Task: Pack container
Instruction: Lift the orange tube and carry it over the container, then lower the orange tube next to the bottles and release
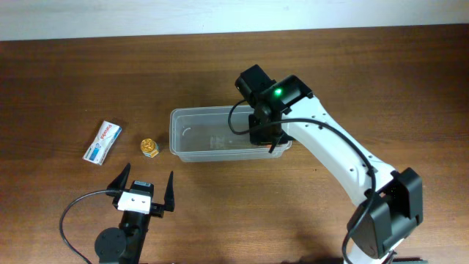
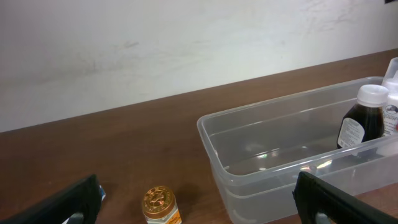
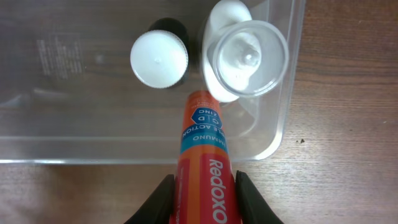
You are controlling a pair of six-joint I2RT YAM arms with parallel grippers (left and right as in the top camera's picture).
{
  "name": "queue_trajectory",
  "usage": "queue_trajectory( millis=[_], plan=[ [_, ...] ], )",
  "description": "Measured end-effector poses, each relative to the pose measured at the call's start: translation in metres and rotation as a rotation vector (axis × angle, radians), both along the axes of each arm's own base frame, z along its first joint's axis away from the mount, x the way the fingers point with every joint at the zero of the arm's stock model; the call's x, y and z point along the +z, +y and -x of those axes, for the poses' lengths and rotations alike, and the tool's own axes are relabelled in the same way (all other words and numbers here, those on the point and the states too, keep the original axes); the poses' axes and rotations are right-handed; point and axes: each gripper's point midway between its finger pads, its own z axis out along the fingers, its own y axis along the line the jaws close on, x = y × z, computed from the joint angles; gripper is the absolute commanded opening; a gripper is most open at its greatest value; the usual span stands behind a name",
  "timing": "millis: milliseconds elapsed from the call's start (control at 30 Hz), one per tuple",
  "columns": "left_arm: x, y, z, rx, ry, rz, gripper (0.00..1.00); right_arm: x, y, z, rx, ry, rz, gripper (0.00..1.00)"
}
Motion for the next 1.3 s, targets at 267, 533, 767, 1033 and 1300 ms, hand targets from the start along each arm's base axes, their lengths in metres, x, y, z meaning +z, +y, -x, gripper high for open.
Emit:
queue_trajectory(
  millis=[267,533,767,1033,1300],
  plan=[
    [0.0,0.0,0.0,0.0,0.0,0.0,0.99,-0.022,0.001,-0.002,-0.062,0.046,0.023,0.23],
    [0.0,0.0,0.0,0.0,0.0,0.0,0.99,-0.033,0.004,-0.006,-0.134,0.051,0.02,0.23],
    [0.0,0.0,0.0,0.0,0.0,0.0,0.99,-0.039,0.006,-0.01,-0.171,0.047,0.013,0.23],
    [0.0,0.0,0.0,0.0,0.0,0.0,0.99,-0.045,0.006,-0.01,-0.184,0.058,0.021,0.23],
    [0.0,0.0,0.0,0.0,0.0,0.0,0.99,-0.045,0.005,-0.011,-0.188,0.059,0.022,0.29]
  ],
)
